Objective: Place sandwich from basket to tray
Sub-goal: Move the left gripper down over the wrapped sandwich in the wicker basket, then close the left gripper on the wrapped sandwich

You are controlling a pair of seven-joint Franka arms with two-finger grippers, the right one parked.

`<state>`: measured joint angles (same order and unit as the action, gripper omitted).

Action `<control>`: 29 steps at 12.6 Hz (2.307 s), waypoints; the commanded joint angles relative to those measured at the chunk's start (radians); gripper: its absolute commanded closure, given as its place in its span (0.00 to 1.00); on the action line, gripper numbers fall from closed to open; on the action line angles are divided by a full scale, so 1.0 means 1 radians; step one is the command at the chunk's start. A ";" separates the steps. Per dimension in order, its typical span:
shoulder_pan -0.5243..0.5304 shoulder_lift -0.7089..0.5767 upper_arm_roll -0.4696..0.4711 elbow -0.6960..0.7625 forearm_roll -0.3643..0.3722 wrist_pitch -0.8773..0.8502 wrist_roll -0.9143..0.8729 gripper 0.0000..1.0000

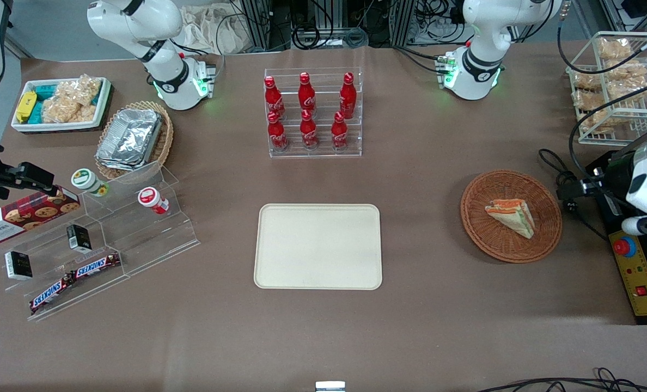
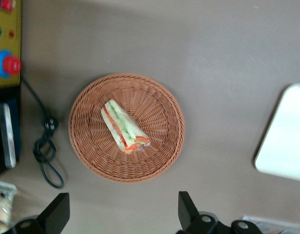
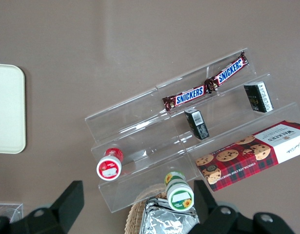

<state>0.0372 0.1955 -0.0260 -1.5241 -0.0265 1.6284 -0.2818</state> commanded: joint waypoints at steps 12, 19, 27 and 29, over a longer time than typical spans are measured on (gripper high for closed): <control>0.036 -0.033 0.000 -0.591 -0.015 0.639 -0.867 0.00; 0.047 -0.039 0.018 -0.683 -0.001 0.645 -0.912 0.00; 0.044 0.031 0.024 -0.683 0.000 0.726 -0.912 0.00; 0.044 0.044 0.024 -0.683 0.004 0.738 -0.912 0.01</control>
<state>0.0824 0.2355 0.0004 -2.1931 -0.0363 2.3344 -1.1734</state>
